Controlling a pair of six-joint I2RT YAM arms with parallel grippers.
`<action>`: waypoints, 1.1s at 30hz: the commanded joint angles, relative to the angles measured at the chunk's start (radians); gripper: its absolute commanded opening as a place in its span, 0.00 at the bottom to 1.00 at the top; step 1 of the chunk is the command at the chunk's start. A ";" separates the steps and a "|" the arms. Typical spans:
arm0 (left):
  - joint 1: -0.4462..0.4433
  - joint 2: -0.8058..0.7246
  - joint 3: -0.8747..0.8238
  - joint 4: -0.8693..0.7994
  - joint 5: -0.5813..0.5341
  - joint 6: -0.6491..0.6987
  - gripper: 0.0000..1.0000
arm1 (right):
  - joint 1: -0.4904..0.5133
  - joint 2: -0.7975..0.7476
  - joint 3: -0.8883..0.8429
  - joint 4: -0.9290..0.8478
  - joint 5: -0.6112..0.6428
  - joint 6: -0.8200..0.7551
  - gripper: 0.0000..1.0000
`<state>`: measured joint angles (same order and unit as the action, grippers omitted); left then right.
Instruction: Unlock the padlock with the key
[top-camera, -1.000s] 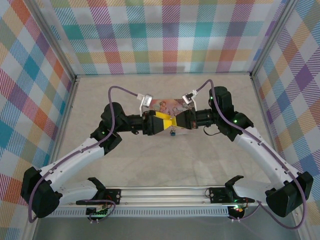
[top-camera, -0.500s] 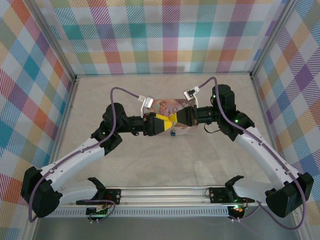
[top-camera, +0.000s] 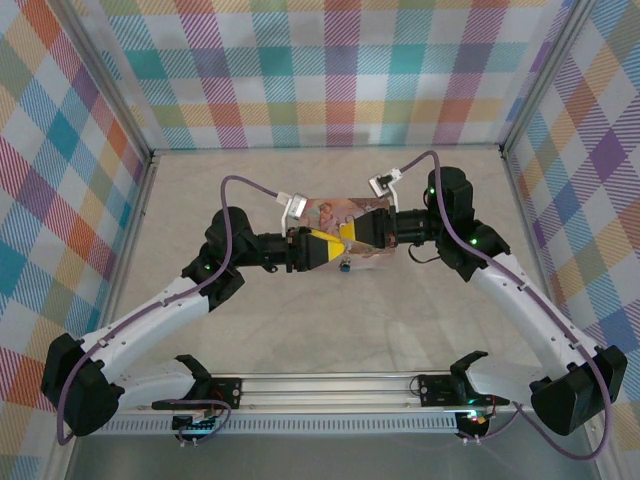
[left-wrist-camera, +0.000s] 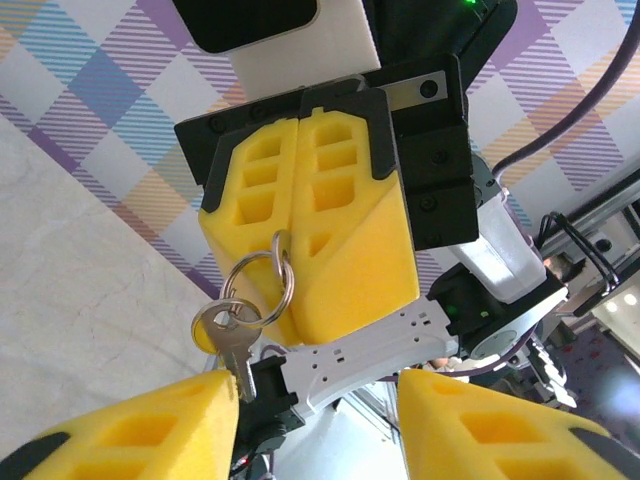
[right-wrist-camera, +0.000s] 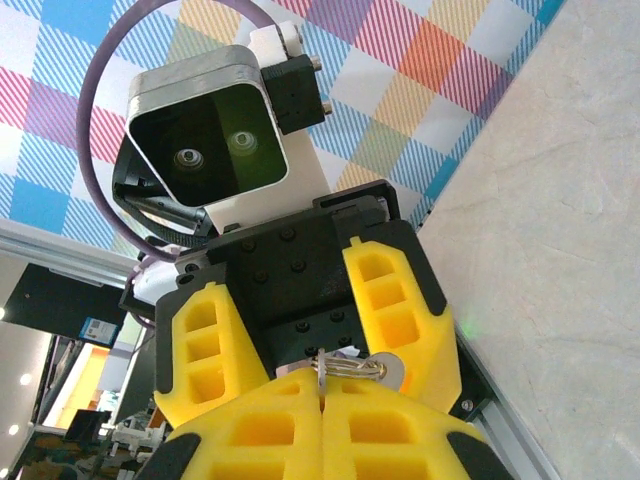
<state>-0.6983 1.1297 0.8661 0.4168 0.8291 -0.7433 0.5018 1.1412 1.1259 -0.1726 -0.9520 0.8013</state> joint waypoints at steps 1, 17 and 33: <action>-0.008 -0.028 -0.009 -0.003 -0.001 0.013 0.41 | -0.009 -0.023 0.014 0.038 -0.014 0.008 0.05; -0.007 -0.020 0.005 -0.077 -0.056 0.066 0.02 | -0.015 -0.046 -0.010 0.050 -0.012 0.016 0.06; -0.007 -0.027 -0.034 0.100 -0.039 0.046 1.00 | -0.019 -0.037 -0.018 0.099 -0.078 0.069 0.06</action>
<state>-0.6983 1.1152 0.8410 0.3985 0.7506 -0.6891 0.4896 1.1130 1.1225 -0.1413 -0.9813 0.8440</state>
